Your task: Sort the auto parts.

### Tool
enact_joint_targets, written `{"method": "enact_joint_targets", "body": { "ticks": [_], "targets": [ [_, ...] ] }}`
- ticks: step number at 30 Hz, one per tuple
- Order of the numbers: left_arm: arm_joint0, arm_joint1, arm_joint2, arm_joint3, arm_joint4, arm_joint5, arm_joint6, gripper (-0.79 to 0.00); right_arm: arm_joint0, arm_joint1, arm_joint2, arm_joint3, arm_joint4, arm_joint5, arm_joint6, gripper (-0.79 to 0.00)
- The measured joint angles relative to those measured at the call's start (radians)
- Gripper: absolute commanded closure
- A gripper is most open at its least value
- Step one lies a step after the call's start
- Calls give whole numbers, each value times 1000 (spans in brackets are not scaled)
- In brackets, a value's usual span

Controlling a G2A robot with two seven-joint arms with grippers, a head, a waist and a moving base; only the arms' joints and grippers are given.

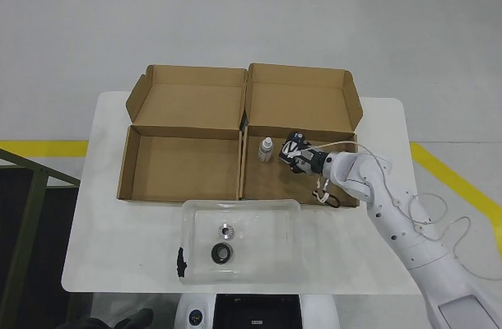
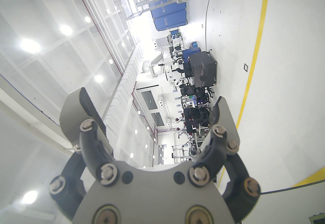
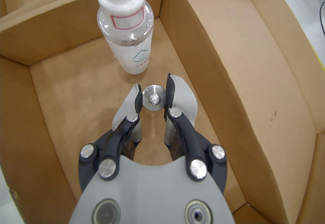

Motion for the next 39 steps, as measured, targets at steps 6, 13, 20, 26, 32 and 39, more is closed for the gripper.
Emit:
{"method": "enact_joint_targets", "body": {
  "ticks": [6, 13, 20, 26, 32, 39],
  "targets": [
    [0, 0, 0, 0, 0, 0, 0, -785, 11, -5, -6, 12, 0, -11, -7, -259],
    [0, 0, 0, 0, 0, 0, 0, -785, -28, 15, 70, -79, -5, -15, -19, -289],
    [0, 0, 0, 0, 0, 0, 0, -785, -140, 45, 165, -258, -8, -73, -24, -271],
    [0, 0, 0, 0, 0, 0, 0, -785, -230, 60, 197, -401, -9, -115, -28, -271],
    [0, 0, 0, 0, 0, 0, 0, -785, -279, 63, 177, -491, -15, -138, -39, -283],
    [0, 0, 0, 0, 0, 0, 0, -785, -296, 55, 93, -531, -15, -160, -39, -259]
  ]
}}
